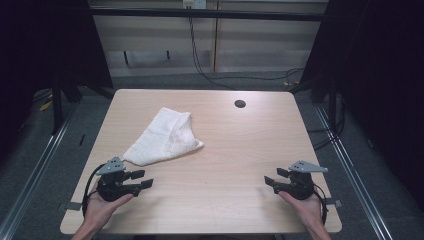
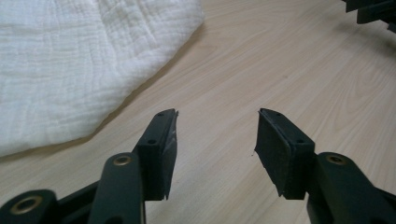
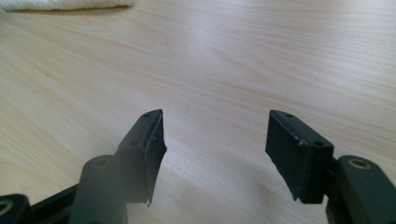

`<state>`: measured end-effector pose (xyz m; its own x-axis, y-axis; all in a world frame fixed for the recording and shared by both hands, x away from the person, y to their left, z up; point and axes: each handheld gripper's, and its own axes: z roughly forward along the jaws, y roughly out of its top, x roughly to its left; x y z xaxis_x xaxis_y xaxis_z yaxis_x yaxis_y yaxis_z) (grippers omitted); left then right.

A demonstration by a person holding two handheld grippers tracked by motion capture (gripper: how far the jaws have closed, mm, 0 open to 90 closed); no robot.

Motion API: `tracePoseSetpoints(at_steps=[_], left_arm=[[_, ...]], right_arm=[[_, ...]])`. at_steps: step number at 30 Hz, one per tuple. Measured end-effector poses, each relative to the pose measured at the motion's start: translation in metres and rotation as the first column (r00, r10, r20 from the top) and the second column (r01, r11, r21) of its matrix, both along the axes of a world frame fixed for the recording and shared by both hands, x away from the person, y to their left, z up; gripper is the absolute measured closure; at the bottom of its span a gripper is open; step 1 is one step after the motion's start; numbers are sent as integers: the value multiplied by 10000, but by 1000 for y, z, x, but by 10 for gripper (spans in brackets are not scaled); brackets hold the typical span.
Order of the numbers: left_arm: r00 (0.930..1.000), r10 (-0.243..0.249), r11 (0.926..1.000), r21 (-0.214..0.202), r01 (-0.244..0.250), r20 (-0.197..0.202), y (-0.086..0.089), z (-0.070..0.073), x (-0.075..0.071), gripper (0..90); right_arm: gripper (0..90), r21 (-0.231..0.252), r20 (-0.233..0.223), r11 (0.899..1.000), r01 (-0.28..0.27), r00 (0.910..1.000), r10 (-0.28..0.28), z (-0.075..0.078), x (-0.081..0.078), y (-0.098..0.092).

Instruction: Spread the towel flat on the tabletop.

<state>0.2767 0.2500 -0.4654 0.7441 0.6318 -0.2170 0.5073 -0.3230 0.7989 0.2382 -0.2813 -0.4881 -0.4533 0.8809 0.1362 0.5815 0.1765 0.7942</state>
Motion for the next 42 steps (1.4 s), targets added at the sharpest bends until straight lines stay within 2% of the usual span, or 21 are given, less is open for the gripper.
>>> tracePoseSetpoints(at_steps=[1, 3, 4, 6, 8, 10, 11, 13, 14, 16, 18, 22, 25, 27, 28, 31, 32, 33, 36, 40, 42], left_arm=[[9999, 120, 9999, 63, -121, 102, 0, 1, 0, 489], [9998, 67, 9999, 153, -69, 164, -1, 1, 0, 442], [9998, 67, 9999, 153, -69, 164, -1, 1, 0, 450], [9997, -242, 9997, 52, 242, 9, -3, 0, 2, 472], [9993, -369, 9993, -101, 368, -69, -3, -1, 3, 483], [9991, -369, 9992, -180, 366, -189, -4, 0, 4, 495], [9990, -396, 9991, -180, 392, -214, -5, 0, 6, 495], [9990, -381, 9992, 143, 385, -224, -8, 0, 12, 489], [9988, -402, 9990, 192, 407, -267, -9, 1, 16, 478], [9990, -427, 9988, 214, 430, -153, -12, 6, 23, 478], [9989, -454, 9988, 158, 456, -153, -13, 7, 25, 477], [9994, -352, 9986, 398, 351, 21, -18, 15, 31, 511], [9989, -426, 9986, 306, 420, 185, -22, 19, 38, 547], [9986, -455, 9986, 273, 448, 284, -26, 21, 48, 565], [9986, -455, 9986, 273, 448, 284, -26, 21, 48, 565], [9986, -454, 9989, 112, 451, 287, -32, 22, 63, 546], [9987, -433, 9990, 124, 430, 266, -35, 22, 67, 547], [9990, -371, 9993, 79, 369, 263, -37, 21, 69, 547], [9981, -486, 9982, 367, 472, 382, -46, 21, 77, 554], [9980, -564, 9979, 340, 554, 274, -50, 22, 84, 601], [9973, -652, 9954, 724, 626, 335, -52, 24, 90, 606]], right_arm=[[370, -3, 78, 10000, -87, 9999, 87, 0, -1, 0], [363, 126, 311, 9999, -40, 9995, 36, 1, -2, 0], [363, 126, 311, 9999, -40, 9995, 36, 1, -2, 0], [407, 218, 505, 9995, -232, 9985, 221, 2, -2, 1], [404, 113, 573, 9997, -201, 9982, 194, 2, -2, 1], [404, 443, 645, 9984, -352, 9974, 323, 2, 0, -1], [404, 443, 645, 9984, -352, 9974, 323, 2, 0, -1], [405, 600, 575, 9969, -518, 9972, 483, 1, 0, 0], [407, 772, 531, 9950, -631, 9968, 591, 2, -1, 1], [407, 806, 499, 9942, -714, 9965, 675, 3, -2, 2], [407, 875, 455, 9933, -753, 9964, 715, 3, -3, 3], [426, 863, 180, 9927, -838, 9964, 825, 3, -5, 4], [430, 962, 199, 9919, -826, 9965, 811, 4, -7, 3], [420, 942, 147, 9916, -889, 9960, 879, 3, -6, 4], [420, 942, 147, 9916, -889, 9960, 879, 3, -6, 4], [382, 1014, 116, 9898, -1002, 9950, 996, 3, -5, 6], [372, 1364, -40, 9838, -1159, 9931, 1176, 2, -4, 7], [372, 1364, -40, 9838, -1159, 9931, 1176, 2, -4, 7], [366, 1261, -92, 9833, -1314, 9910, 1336, 3, -4, 11], [357, 1226, 1, 9812, -1492, 9886, 1503, 5, -6, 14], [358, 1224, -16, 9799, -1574, 9873, 1588, 7, -9, 16]])
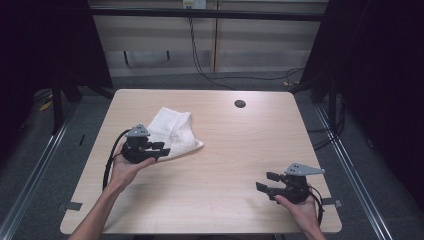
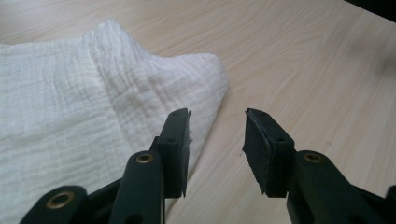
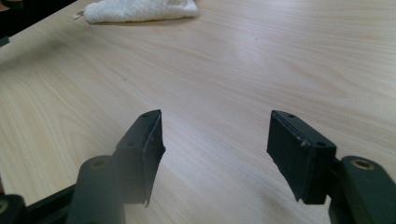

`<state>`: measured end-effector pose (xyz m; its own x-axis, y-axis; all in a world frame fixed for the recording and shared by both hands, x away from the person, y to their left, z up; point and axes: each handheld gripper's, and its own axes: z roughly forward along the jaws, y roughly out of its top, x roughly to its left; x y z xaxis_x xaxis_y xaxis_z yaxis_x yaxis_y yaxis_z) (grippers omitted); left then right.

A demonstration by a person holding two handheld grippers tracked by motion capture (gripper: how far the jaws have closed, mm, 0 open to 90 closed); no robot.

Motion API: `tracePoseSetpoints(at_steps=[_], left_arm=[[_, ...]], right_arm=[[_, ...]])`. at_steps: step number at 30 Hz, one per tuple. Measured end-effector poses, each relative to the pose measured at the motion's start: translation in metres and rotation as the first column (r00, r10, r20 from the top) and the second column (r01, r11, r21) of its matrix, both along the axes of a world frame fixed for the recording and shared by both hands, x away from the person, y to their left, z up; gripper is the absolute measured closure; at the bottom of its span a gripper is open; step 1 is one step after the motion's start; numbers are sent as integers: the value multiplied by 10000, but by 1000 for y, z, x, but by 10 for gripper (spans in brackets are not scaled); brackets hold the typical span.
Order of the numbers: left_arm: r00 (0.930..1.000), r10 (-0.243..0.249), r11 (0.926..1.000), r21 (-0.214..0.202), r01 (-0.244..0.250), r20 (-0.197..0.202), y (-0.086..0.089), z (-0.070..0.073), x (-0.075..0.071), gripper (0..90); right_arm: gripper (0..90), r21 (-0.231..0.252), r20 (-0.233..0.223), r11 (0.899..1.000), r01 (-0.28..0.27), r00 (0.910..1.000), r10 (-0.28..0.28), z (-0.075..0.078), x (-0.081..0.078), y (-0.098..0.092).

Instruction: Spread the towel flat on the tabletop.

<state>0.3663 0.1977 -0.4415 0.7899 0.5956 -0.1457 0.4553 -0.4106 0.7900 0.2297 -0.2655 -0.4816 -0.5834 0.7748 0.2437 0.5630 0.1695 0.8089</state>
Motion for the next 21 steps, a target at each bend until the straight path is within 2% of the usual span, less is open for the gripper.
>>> tracePoseSetpoints(at_steps=[5, 7, 8, 9, 10, 11, 12, 13, 14, 15, 16, 17, 18, 20, 21], left_arm=[[9999, 24, 9998, 195, -21, -140, -1, -2, 17, 587], [9994, 249, 9990, 366, -240, -253, -2, -6, 22, 545], [9993, 186, 9994, 299, -176, -337, -2, -8, 24, 534], [9993, 182, 9992, 371, -170, -325, -2, -10, 25, 534], [9993, 257, 9974, 681, -238, -278, -3, -12, 26, 523], [9989, 269, 9974, 680, -242, -395, -4, -13, 26, 502], [9991, 339, 9972, 674, -321, -264, -5, -13, 24, 494], [9992, 396, 9963, 755, -399, 54, -5, -13, 22, 489], [9993, 369, 9984, 416, -369, 13, -4, -15, 20, 490], [9993, 235, 9991, 374, -224, -296, -4, -19, 21, 490], [9993, 254, 9964, 822, -231, -269, -4, -22, 21, 489], [9993, 247, 9961, 859, -223, -277, -4, -25, 21, 485], [9983, 172, 9970, 761, -129, -561, -3, -32, 23, 482], [9980, 218, 9929, 1182, -147, -591, -2, -39, 26, 476], [9964, 359, 9942, 1041, -278, -773, 0, -44, 28, 477]], right_arm=[[358, -51, -101, 9998, 211, 9997, -211, -1, 3, -3], [356, -70, -180, 9995, 297, 9994, -298, -2, 5, -5], [354, -66, -252, 9995, 302, 9992, -304, -3, 6, -6], [350, -62, -262, 9997, 252, 9993, -253, -4, 6, -6], [350, -70, -256, 9997, 242, 9994, -243, -4, 6, -6], [350, -109, -230, 9997, 204, 9995, -207, -4, 6, -5], [352, -149, -238, 9996, 221, 9995, -224, -3, 5, -4], [360, -176, -282, 9997, 183, 9994, -188, -3, 4, -3], [366, -167, -283, 9998, 126, 9995, -130, -3, 4, -3], [366, -172, -268, 9998, 116, 9996, -120, -2, 3, -2], [366, -172, -292, 9998, 91, 9995, -96, -2, 2, -2], [365, -176, -223, 9998, 33, 9997, -37, -2, 3, -1], [363, -193, -290, 9998, 5, 9996, -11, -2, 4, -1], [363, -191, -313, 9998, -15, 9995, 9, -3, 4, -1], [361, -187, -302, 9998, -63, 9995, 58, -3, 5, -1]])
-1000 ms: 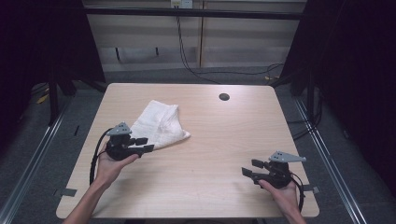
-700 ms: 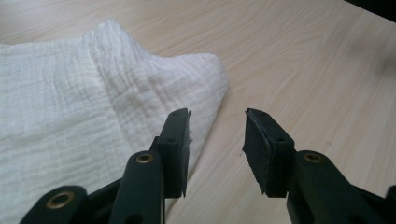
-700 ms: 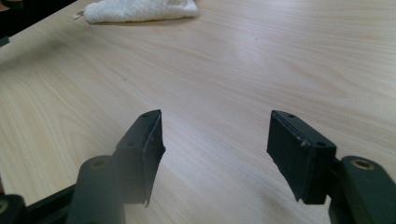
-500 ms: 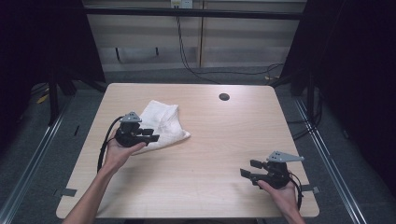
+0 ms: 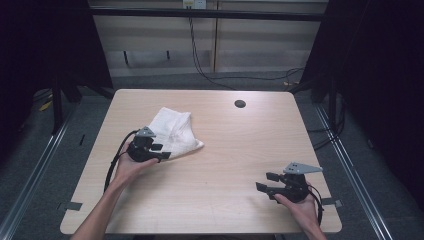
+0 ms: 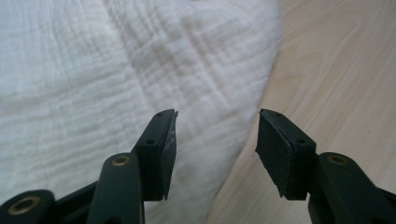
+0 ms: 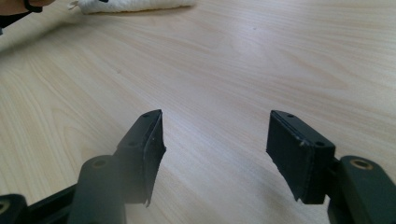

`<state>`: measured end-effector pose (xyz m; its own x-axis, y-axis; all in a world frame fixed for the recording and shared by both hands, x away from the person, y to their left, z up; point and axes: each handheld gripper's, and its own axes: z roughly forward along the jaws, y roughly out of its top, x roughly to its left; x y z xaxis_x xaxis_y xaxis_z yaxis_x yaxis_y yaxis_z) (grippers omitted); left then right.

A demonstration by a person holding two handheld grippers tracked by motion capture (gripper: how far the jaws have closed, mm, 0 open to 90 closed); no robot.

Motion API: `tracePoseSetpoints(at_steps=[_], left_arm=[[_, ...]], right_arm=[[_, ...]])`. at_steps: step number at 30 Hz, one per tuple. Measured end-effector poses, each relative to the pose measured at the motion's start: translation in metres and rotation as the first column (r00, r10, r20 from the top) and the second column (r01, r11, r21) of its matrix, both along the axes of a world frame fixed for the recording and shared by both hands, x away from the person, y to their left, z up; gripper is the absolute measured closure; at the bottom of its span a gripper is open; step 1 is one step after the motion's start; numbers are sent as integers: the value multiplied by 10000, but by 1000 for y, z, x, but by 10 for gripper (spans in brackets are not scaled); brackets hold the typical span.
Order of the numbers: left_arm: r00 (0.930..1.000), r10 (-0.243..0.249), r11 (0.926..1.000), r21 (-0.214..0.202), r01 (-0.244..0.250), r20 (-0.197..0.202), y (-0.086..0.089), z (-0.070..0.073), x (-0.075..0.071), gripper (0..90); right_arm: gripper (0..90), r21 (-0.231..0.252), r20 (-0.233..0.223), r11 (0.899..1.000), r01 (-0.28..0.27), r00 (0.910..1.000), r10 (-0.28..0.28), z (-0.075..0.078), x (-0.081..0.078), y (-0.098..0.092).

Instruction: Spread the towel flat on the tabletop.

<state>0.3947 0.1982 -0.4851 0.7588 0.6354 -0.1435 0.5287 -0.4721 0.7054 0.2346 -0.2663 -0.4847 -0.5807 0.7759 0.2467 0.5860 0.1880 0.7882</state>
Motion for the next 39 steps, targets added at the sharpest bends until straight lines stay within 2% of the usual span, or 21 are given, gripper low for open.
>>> tracePoseSetpoints(at_steps=[2, 5, 6, 10, 11, 13, 15, 17, 20, 21, 22, 24, 26, 29, 31, 34, 35, 39], left_arm=[[9999, 148, 9998, 146, -147, -47, 3, -3, 2, 473], [10000, -1, 9998, 213, 2, -78, 2, -4, 1, 474], [10000, -84, 9993, 352, 86, -35, 1, -5, 1, 478], [9996, -235, 9989, 410, 240, -134, -3, -9, 0, 483], [9996, -258, 9982, 539, 265, -134, -4, -11, 0, 480], [9995, -192, 9996, 221, 197, -264, -3, -13, 2, 468], [9997, -171, 9993, 330, 176, -161, -4, -13, 1, 477], [9997, -259, 9980, 575, 260, -32, -6, -13, -2, 472], [9997, -202, 9977, 658, 191, 156, -8, -13, -4, 462], [9994, -242, 9966, 799, 222, 236, -8, -13, -5, 498], [9993, -182, 9952, 964, 151, 312, -8, -12, -6, 498], [9977, -250, 9910, 1329, 164, 634, -9, -12, -9, 574], [9976, -203, 9902, 1390, 109, 668, -8, -11, -9, 651], [9972, 45, 9923, 1230, -138, 752, -3, -13, -9, 779], [9985, 121, 9961, 864, -167, 532, 1, -14, -8, 840], [9999, 79, 9991, 404, -82, 75, 4, -14, -7, 852], [9999, 102, 9998, 198, -103, 32, 4, -14, -7, 854], [9997, -202, 9997, -135, 200, -117, 2, -10, -8, 856]], right_arm=[[361, -50, -180, 10000, -43, 9998, 42, -1, 1, 1], [360, -26, -292, 9998, -199, 9994, 198, -1, 1, 1], [359, -28, -347, 9997, -261, 9991, 260, -2, 1, 1], [356, -48, -344, 9994, -339, 9988, 337, -2, 0, 2], [356, -75, -332, 9993, -378, 9987, 376, -2, 0, 2], [347, -81, -343, 9993, -358, 9988, 355, -2, 0, 2], [341, 69, -408, 9992, -398, 9984, 400, -2, 0, 1], [341, 15, -439, 9993, -386, 9983, 386, -2, 1, 1], [341, -70, -567, 9992, -398, 9976, 393, -3, 2, 2], [341, -74, -575, 9988, -480, 9972, 475, -4, 1, 3], [340, -74, -575, 9988, -480, 9972, 475, -4, 1, 3], [323, -99, -621, 9986, -527, 9967, 520, -4, 1, 4], [323, -136, -647, 9985, -524, 9966, 514, -3, 1, 4], [323, -152, -645, 9984, -538, 9965, 527, -4, 1, 4], [322, -162, -678, 9984, -538, 9963, 525, -4, 2, 4], [315, -191, -678, 9985, -509, 9965, 495, -4, 1, 4], [316, -193, -690, 9984, -528, 9963, 513, -4, 1, 4], [310, -244, -704, 9987, -450, 9966, 432, -4, 2, 4]])
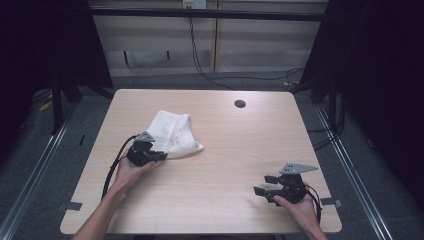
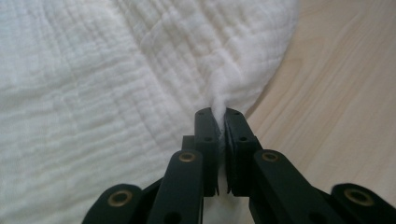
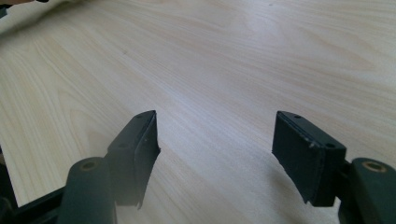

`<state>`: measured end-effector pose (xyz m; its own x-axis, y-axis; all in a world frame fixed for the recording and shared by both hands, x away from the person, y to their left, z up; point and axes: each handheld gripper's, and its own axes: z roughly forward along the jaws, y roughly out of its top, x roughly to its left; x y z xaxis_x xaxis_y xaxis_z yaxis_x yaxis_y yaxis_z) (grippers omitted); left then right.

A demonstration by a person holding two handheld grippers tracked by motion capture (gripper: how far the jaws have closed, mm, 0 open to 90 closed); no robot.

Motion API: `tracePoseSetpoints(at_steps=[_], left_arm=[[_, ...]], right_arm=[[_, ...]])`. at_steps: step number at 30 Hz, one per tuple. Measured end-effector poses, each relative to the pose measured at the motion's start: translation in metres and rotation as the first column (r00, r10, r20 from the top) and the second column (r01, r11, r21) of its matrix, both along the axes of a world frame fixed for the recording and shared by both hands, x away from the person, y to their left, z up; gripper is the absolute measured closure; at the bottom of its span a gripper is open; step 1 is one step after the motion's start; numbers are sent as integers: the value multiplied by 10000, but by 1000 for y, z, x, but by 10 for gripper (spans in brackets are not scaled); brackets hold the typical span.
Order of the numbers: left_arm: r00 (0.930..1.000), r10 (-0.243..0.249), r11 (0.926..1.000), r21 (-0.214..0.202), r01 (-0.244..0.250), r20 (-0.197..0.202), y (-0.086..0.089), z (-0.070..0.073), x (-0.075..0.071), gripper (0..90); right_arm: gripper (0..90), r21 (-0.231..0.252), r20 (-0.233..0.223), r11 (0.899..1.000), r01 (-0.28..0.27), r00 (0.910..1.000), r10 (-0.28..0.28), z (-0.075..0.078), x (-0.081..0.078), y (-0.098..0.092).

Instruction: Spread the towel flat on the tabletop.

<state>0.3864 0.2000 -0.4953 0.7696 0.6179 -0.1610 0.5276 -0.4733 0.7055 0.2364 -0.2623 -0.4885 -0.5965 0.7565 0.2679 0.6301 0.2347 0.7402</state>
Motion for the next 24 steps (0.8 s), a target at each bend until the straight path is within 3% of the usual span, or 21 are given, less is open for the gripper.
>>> tracePoseSetpoints(at_steps=[8, 13, 19, 24], left_arm=[[9990, -443, 9968, -667, 443, 8, -7, 10, -7, 858], [9973, -731, 9958, -556, 725, -91, -15, 12, -11, 859], [9931, -1166, 9901, -805, 1153, -123, -26, 18, -18, 859], [9878, -1533, 9859, -728, 1509, -287, -41, 14, -25, 859]], right_arm=[[293, -51, -59, 10000, 1, 10000, -1, 0, 0, 0], [293, 13, -167, 10000, -34, 9999, 34, -1, 1, 0], [293, -78, -138, 10000, -43, 9999, 42, -1, 1, 1], [293, -145, -72, 9999, -93, 9999, 92, 0, 0, 1]])
